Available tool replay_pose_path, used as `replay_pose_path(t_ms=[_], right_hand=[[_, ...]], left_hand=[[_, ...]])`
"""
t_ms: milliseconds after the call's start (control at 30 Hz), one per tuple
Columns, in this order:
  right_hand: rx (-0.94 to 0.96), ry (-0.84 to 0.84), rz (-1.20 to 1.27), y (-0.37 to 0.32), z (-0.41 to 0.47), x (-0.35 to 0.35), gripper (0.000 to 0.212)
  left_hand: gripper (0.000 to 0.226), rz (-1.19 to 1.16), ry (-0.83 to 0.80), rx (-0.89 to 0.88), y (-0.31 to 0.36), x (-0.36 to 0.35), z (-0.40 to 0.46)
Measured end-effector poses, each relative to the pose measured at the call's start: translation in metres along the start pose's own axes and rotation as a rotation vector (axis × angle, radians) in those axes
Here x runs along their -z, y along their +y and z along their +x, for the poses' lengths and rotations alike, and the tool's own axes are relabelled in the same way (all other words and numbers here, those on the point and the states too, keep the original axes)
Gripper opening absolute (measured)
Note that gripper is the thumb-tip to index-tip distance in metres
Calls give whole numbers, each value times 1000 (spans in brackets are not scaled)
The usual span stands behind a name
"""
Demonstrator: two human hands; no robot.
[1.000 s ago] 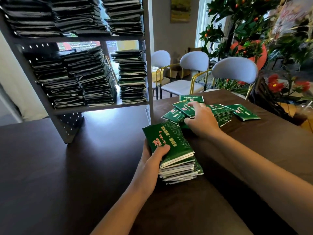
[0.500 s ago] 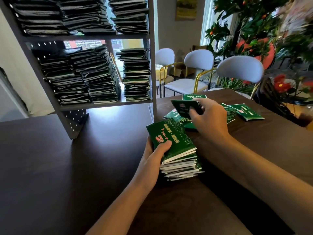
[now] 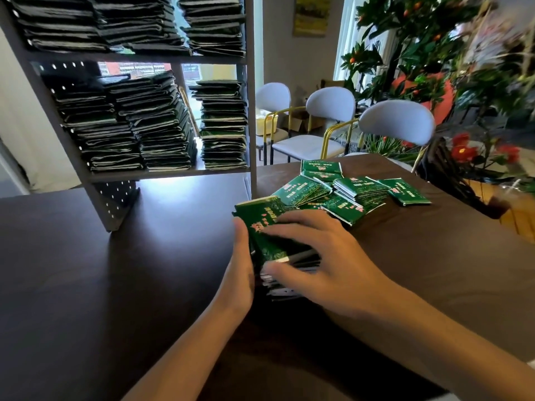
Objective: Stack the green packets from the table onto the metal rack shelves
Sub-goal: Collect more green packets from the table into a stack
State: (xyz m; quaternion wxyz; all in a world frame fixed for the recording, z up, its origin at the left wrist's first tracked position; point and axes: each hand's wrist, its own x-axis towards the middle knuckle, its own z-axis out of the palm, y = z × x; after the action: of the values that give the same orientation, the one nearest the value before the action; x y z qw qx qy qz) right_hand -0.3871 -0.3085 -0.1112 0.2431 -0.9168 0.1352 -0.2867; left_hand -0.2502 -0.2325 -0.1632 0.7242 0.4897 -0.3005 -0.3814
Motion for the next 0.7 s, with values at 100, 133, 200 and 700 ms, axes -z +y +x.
replay_pose_path(t_ms=[100, 133, 200, 700], right_hand=[[-107, 162, 374, 6, 18, 18, 41], [-171, 219, 358, 14, 30, 22, 38], [-284, 228, 76, 42, 59, 26, 36], [-242, -167, -617, 118, 119, -31, 46]], left_hand=[[67, 103, -3, 27, -4, 3, 3], [68, 134, -2, 32, -5, 4, 3], [66, 133, 5, 45, -7, 6, 4], [69, 119, 20, 24, -11, 7, 6]])
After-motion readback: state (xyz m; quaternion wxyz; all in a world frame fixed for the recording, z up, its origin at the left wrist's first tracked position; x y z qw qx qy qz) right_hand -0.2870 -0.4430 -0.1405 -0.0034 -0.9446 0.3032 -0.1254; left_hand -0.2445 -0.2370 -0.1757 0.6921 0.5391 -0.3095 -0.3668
